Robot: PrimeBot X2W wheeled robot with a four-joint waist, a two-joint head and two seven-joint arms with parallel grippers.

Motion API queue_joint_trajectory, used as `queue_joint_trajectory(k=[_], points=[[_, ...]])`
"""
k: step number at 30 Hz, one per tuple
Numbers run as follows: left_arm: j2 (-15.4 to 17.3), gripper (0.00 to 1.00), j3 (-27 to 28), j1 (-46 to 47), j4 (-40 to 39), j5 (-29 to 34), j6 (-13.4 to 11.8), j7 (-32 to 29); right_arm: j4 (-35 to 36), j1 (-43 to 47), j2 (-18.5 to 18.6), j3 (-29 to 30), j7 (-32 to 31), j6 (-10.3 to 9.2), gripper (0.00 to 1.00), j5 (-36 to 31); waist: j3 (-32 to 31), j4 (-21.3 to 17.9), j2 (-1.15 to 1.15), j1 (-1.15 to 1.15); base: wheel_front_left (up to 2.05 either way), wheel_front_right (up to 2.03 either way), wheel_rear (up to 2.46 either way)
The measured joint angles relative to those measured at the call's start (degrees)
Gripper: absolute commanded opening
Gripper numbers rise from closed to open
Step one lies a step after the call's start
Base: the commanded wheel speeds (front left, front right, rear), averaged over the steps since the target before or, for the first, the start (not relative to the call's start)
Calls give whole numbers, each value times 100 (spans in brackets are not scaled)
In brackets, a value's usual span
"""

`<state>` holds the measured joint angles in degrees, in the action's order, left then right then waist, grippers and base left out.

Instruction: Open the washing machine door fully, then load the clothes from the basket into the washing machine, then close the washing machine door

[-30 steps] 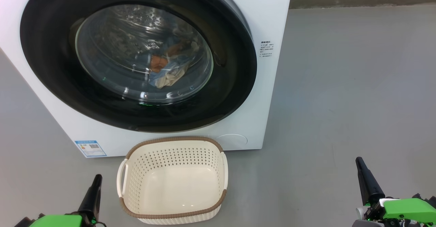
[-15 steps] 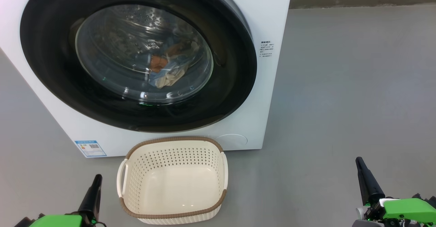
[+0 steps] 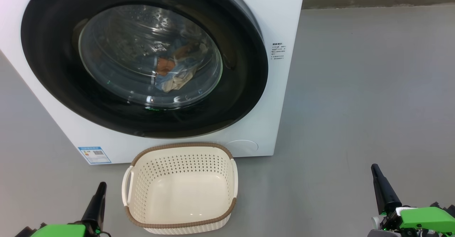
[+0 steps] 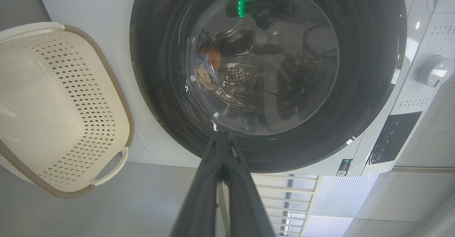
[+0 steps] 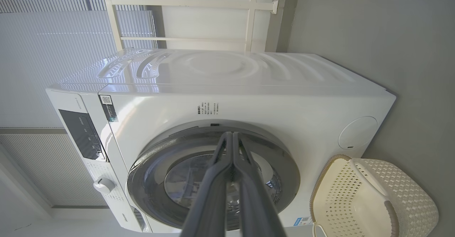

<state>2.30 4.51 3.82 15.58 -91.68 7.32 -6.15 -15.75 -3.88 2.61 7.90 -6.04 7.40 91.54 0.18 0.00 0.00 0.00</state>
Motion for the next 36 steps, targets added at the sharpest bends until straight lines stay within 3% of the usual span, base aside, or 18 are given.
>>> queue_joint_trajectory(k=[36], points=[[0,0,0,0,0,0,0,0,0,0,-1,0,0,0,0,0,0,0,0,0,0,0,0]])
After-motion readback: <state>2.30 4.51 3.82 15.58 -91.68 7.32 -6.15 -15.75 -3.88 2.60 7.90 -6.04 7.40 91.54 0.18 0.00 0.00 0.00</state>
